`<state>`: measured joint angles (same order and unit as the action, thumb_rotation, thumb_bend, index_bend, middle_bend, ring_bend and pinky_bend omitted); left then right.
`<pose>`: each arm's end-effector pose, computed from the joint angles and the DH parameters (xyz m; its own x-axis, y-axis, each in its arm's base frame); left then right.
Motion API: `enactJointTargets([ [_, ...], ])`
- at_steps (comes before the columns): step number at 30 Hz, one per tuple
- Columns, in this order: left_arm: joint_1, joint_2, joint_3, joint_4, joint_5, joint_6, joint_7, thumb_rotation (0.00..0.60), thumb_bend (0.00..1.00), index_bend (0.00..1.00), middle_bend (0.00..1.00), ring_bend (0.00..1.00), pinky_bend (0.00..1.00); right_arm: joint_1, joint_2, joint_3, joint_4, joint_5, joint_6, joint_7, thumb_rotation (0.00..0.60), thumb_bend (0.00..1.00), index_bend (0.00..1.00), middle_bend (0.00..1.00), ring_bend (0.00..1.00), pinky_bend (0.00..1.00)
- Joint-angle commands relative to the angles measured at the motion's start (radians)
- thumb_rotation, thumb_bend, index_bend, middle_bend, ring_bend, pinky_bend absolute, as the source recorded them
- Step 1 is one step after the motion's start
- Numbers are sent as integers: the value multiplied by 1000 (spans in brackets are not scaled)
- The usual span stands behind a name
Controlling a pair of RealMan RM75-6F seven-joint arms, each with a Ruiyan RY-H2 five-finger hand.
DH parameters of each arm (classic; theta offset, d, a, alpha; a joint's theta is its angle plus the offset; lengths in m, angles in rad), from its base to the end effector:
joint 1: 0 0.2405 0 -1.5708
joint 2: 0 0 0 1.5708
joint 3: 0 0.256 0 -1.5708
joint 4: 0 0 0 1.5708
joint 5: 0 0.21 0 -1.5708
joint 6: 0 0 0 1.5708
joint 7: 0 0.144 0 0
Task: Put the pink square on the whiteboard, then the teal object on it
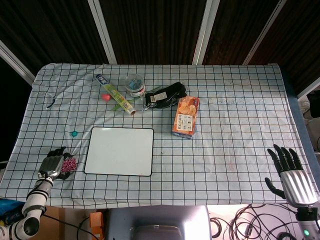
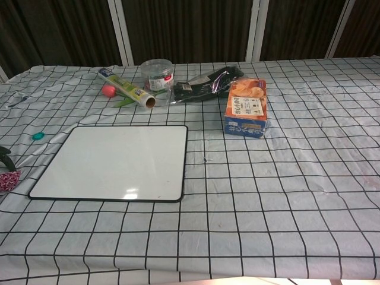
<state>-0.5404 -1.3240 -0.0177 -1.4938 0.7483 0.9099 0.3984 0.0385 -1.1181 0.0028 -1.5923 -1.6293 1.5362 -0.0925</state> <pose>-0.3193 0.2877 0.0480 0.4160 0.5155 0.7491 0.8375 0.1038 -0.5365 -0.3065 -0.1562 0.1540 0.5022 -0.0069 0.8647 -0.8612 -0.0944 0.4994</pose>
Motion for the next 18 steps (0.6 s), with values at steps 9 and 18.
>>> enactJointTargets([
  [9,18,-15,-8,30,54,33,-33,600,308,443,34,0,102,1,-1,0,-1,1,-2,-3,600,255,0,0,0,0],
  [18,34,-7,-14,32,75,48,-45,600,308,462,49,0,104,0,-2,0,-1,0,-1,-5,600,255,0,0,0,0],
])
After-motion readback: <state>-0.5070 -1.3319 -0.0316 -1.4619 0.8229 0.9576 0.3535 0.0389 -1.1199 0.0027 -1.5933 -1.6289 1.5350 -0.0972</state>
